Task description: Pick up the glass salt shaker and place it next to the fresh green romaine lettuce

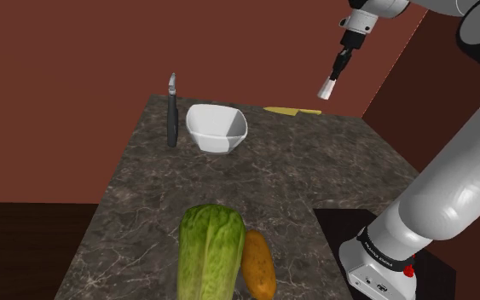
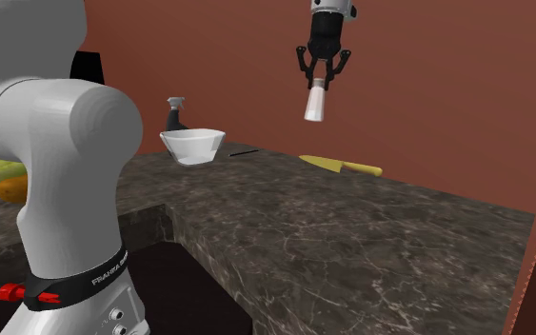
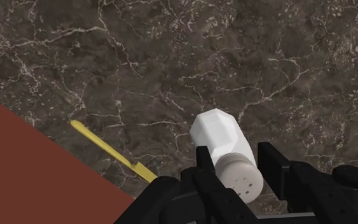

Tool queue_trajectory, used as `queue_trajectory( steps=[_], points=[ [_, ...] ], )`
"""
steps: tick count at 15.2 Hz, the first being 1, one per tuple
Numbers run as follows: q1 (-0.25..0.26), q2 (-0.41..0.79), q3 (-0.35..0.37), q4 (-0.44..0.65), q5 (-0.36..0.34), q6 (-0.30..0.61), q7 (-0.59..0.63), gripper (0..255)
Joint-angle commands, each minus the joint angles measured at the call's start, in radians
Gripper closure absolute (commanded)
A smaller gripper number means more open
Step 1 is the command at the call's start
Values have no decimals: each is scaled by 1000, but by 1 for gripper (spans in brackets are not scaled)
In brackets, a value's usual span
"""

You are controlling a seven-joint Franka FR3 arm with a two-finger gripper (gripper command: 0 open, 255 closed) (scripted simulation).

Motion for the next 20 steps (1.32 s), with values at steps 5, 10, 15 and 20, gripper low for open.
queue_trajectory(
  steps=[5, 10, 15, 20],
  points=[
    [29, -60, 23, -19, -28, -28, 57, 255],
    [86, -203, 98, -169, -83, 2, 201, 255],
    [127, -314, 184, -285, -104, 19, 338, 255],
    [165, -395, 273, -371, -99, 30, 467, 255]
  ],
)
